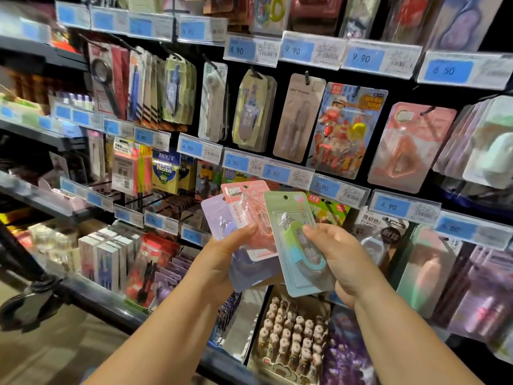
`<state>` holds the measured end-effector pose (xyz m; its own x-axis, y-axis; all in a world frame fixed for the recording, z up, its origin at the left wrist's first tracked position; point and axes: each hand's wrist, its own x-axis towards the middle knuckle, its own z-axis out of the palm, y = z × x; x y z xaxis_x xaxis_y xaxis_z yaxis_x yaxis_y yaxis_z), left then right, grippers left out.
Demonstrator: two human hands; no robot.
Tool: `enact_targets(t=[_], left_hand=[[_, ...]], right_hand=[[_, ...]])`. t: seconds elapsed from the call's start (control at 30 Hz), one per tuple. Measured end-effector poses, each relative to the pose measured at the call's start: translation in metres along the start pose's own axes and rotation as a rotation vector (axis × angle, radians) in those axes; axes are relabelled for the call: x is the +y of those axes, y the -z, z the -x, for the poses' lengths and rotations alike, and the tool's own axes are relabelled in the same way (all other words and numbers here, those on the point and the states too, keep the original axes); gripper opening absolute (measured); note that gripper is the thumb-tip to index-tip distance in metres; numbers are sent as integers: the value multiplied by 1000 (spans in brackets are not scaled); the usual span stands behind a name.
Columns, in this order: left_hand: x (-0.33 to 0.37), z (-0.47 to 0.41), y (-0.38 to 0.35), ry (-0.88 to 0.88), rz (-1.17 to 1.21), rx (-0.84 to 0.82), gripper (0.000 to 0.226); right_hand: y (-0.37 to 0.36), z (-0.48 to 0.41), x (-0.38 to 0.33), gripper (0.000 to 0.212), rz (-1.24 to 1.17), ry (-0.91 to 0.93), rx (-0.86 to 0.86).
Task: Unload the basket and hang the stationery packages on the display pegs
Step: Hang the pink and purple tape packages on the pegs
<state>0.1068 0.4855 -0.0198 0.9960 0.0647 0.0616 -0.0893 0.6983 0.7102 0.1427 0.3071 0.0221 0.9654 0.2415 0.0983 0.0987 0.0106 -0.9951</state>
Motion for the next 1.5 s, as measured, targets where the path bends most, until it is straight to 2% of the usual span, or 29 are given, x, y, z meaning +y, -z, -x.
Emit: enact_targets(t=[0.07, 0.23, 0.53, 0.67, 0.77, 0.9, 1.07, 1.23, 1.5], left_hand=[[0, 0, -1, 38, 14, 3, 56], [-6, 3, -13, 61, 72, -87, 49], [-21, 1, -16, 29, 85, -48, 30], [-20, 1, -17, 10, 58, -51, 33], [-19, 0, -18, -41, 12, -9, 34], [-18, -2, -19, -40, -13, 68, 38], [-14, 0, -22, -29, 58, 79, 34], [-7, 5, -36, -51, 104, 54, 47], [4, -13, -69, -113, 122, -16, 60]], right_hand=[[-1, 0, 2, 26, 64, 21, -3], [-3, 4, 6, 27, 160, 42, -31], [1, 3, 3, 23, 17, 3, 14], [2, 3, 3, 24, 53, 60, 37], [4, 6, 2, 15, 55, 82, 8], [5, 12, -4, 35, 35, 95, -74], [11, 14, -8, 37, -66, 132, -81], [11, 15, -15, 50, -170, 229, -35], [39, 6, -46, 39, -299, 425, 217]])
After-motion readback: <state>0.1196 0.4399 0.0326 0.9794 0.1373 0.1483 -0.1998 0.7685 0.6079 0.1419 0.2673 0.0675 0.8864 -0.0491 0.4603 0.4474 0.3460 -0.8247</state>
